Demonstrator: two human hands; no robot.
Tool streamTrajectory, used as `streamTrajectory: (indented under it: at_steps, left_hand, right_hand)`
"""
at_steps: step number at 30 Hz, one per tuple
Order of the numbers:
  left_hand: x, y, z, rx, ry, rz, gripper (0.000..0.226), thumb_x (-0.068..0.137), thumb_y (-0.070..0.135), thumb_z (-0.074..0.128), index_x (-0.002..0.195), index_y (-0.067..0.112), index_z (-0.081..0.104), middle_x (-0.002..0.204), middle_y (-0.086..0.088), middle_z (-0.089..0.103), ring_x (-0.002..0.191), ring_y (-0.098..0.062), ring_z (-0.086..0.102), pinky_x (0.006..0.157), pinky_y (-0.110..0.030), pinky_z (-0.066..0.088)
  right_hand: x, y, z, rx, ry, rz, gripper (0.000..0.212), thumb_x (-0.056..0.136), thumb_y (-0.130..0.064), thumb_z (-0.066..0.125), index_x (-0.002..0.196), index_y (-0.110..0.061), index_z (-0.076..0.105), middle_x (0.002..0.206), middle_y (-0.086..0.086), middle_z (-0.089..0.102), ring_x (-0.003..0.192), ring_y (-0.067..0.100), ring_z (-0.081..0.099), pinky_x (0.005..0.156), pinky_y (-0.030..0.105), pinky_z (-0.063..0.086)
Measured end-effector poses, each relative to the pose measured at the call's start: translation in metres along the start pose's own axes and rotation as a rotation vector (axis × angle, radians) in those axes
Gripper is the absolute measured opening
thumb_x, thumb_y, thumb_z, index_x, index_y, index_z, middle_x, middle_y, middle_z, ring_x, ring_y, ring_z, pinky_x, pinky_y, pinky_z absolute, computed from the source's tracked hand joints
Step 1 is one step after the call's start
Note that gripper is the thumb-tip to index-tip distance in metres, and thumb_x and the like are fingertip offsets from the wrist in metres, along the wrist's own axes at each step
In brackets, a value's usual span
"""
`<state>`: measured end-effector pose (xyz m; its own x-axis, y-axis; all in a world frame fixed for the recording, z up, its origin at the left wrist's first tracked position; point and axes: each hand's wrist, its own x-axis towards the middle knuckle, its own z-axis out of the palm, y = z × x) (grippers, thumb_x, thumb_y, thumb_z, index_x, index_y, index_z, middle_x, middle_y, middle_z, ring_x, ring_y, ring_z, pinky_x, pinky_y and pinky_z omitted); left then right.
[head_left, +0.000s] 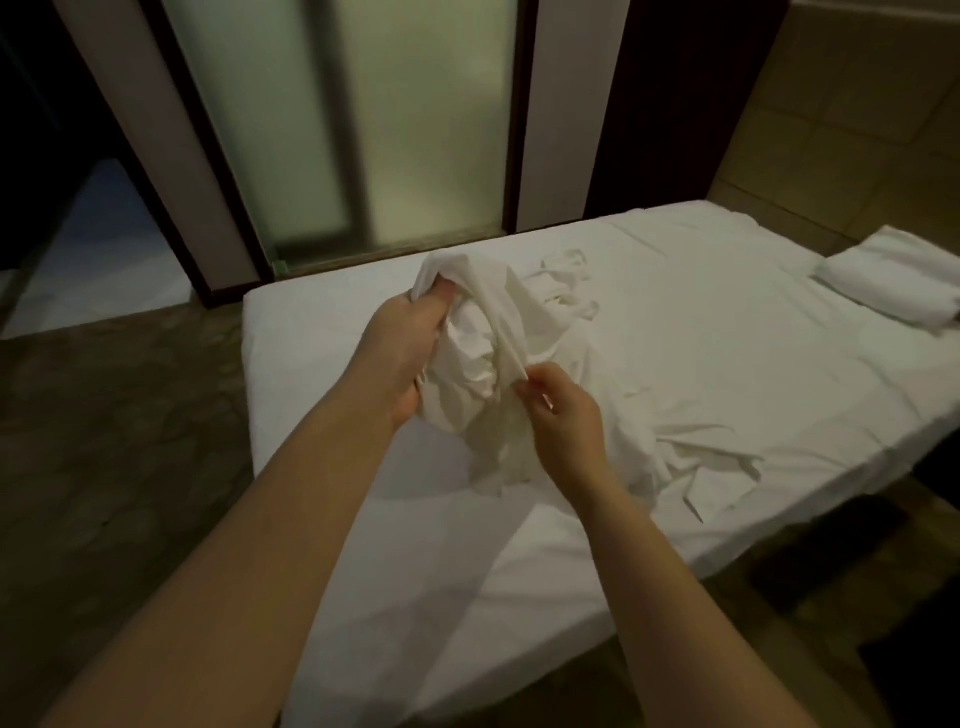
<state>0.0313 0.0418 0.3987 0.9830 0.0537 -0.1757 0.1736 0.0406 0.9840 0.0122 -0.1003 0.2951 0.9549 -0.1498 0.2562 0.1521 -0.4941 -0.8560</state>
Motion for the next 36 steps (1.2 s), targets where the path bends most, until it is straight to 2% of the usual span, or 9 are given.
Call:
streamTrajectory:
  at_steps: [3,7,12,16,20,25,27,33,36]
  left_hand:
    - [0.008,0.004,-0.028,0.244,0.102,0.162,0.021,0.092,0.034,0.056,0.106,0.019,0.056,0.102,-0.003,0.062,0.102,-0.025,0.058,0.092,-0.038,0.046]
    - [-0.006,0.003,-0.042,0.949,0.328,0.420,0.048,0.080,0.037,0.066,0.122,0.019,0.050,0.121,-0.010,0.046,0.113,-0.030,0.047,0.097,-0.037,0.040]
    - [-0.092,-0.049,0.044,0.795,-0.299,0.513,0.058,0.085,0.048,0.059,0.136,0.029,0.038,0.131,0.003,0.048,0.117,-0.016,0.050,0.098,-0.029,0.041]
    - [-0.121,-0.064,0.082,0.362,-0.127,0.321,0.038,0.089,0.016,0.051,0.124,0.004,0.054,0.116,-0.020,0.062,0.108,-0.035,0.058,0.095,-0.043,0.046]
    - [-0.136,-0.057,0.091,0.299,-0.030,0.245,0.022,0.097,0.007,0.038,0.088,0.015,0.057,0.084,-0.004,0.060,0.084,-0.024,0.056,0.086,-0.039,0.047]
    - [-0.141,-0.039,0.106,0.476,-0.112,0.270,0.025,0.095,0.014,0.045,0.078,0.003,0.059,0.075,-0.013,0.053,0.071,-0.019,0.048,0.066,-0.028,0.039]
    - [-0.150,-0.028,0.113,0.504,-0.258,0.292,0.019,0.091,0.011,0.050,0.076,0.010,0.061,0.068,-0.006,0.054,0.067,-0.015,0.050,0.064,-0.024,0.041]
    - [-0.147,0.006,0.072,0.762,-0.431,0.275,0.010,0.079,0.028,0.071,0.069,0.029,0.071,0.064,0.016,0.065,0.070,-0.002,0.060,0.066,-0.018,0.047]
    - [-0.142,-0.001,0.043,0.650,-0.465,0.157,0.012,0.081,0.035,0.066,0.074,0.027,0.072,0.080,0.006,0.070,0.086,-0.017,0.063,0.082,-0.030,0.049]
  right_hand:
    - [0.002,-0.017,-0.022,0.148,0.133,0.079,0.017,0.095,-0.015,0.050,0.079,-0.013,0.055,0.068,-0.007,0.050,0.070,0.009,0.044,0.063,0.024,0.033]
    - [0.017,-0.059,-0.075,0.532,0.122,0.204,0.026,0.098,-0.014,0.043,0.078,-0.011,0.059,0.078,0.005,0.060,0.077,0.017,0.055,0.074,0.034,0.047]
    - [0.007,-0.098,-0.106,0.841,-0.199,0.346,0.026,0.097,-0.015,0.046,0.072,-0.009,0.053,0.057,0.001,0.054,0.053,0.012,0.054,0.052,0.022,0.046]
    - [-0.021,-0.084,-0.116,0.806,-0.128,0.412,0.018,0.097,-0.017,0.046,0.095,-0.005,0.058,0.084,0.008,0.060,0.076,0.017,0.059,0.065,0.025,0.053]
    - [-0.077,-0.057,-0.125,0.135,0.151,0.112,0.022,0.093,-0.035,0.053,0.113,-0.027,0.049,0.112,-0.006,0.055,0.101,0.011,0.054,0.084,0.023,0.045]
    - [-0.169,-0.038,-0.114,0.161,-0.085,0.064,0.030,0.080,-0.053,0.063,0.103,-0.037,0.051,0.100,-0.021,0.054,0.092,-0.004,0.053,0.078,0.016,0.044]
    - [-0.168,-0.027,-0.115,0.202,-0.039,0.075,0.009,0.089,-0.033,0.060,0.083,-0.031,0.054,0.080,-0.016,0.059,0.074,-0.001,0.055,0.069,0.021,0.044]
    - [-0.146,-0.016,-0.162,0.580,0.222,0.236,0.024,0.096,-0.016,0.049,0.073,-0.016,0.057,0.074,0.007,0.050,0.073,0.021,0.046,0.069,0.036,0.037]
    - [-0.145,-0.016,-0.191,0.356,-0.106,0.177,0.023,0.094,-0.022,0.053,0.073,-0.015,0.058,0.073,0.008,0.049,0.069,0.019,0.045,0.064,0.032,0.038]
